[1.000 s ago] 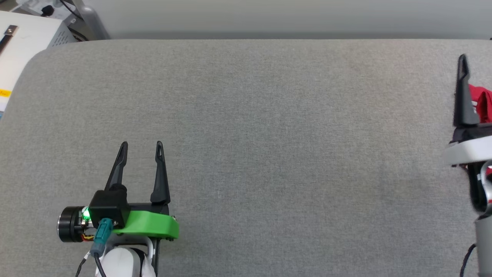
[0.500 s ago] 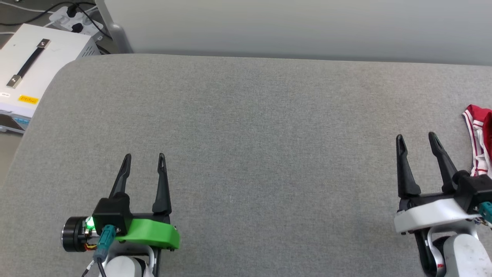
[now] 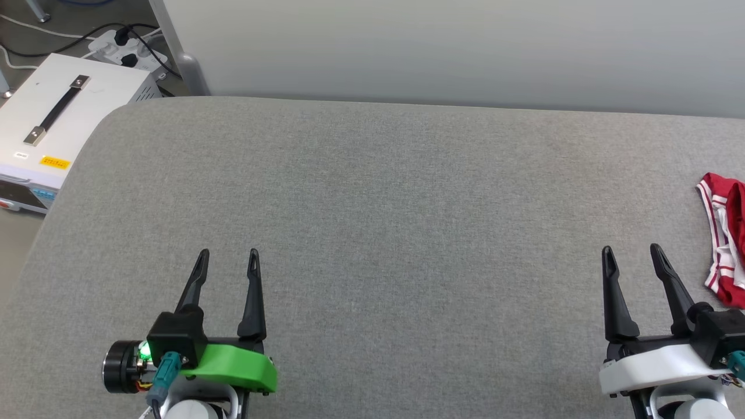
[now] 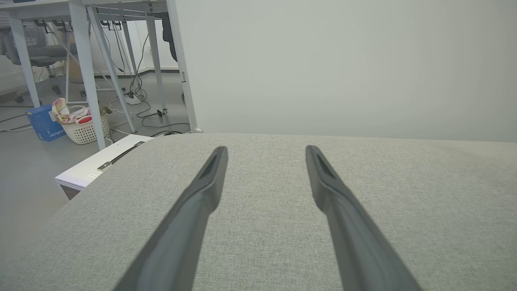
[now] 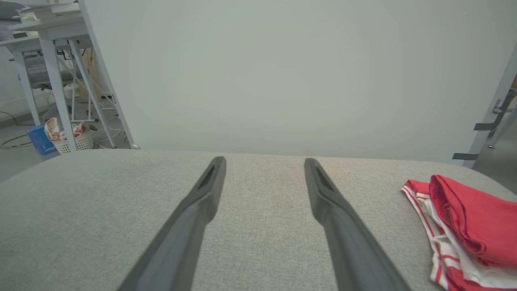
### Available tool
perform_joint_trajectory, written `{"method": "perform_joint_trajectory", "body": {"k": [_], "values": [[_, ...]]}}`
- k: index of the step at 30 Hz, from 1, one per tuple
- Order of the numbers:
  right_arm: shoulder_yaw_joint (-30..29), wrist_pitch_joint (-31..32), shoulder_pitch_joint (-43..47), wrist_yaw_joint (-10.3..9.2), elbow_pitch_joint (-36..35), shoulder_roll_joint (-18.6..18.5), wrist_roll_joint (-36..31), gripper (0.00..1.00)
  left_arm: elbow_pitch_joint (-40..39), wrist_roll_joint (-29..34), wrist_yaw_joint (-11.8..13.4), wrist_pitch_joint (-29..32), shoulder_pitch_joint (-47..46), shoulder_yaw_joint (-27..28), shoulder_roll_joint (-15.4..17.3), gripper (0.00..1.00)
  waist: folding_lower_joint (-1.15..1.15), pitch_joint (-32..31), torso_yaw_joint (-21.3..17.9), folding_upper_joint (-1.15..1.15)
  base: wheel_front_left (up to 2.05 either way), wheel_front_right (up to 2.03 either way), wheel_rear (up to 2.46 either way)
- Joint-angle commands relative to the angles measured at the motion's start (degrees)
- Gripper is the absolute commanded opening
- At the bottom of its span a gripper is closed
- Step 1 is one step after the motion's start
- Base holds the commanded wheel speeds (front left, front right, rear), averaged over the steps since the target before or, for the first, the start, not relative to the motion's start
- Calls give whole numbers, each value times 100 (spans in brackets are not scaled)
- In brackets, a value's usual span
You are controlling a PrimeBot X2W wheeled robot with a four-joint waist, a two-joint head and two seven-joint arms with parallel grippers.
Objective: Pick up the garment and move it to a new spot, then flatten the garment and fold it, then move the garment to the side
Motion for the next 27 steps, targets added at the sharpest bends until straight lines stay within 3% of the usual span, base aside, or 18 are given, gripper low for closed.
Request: {"method": "perform_joint_trajectory", "body": {"k": [1,4,5,27], "values": [[-18,-34,83,-4,-34,8,55,100,16,-5,-35,-33,100,6,-30,100,0,-8,0,0,0,0,0],[-14,-34,119,-4,-35,12,55,100,29,9,-29,-33,107,14,-32,100,0,-13,-5,0,0,0,0],[-5,2,67,0,-2,3,1,0,17,1,-3,1,3,7,-6,0,0,-13,-5,0,0,0,0],[45,211,34,0,12,5,-105,0,-34,71,20,217,16,35,-12,0,0,-72,-67,0,0,0,0]]}}
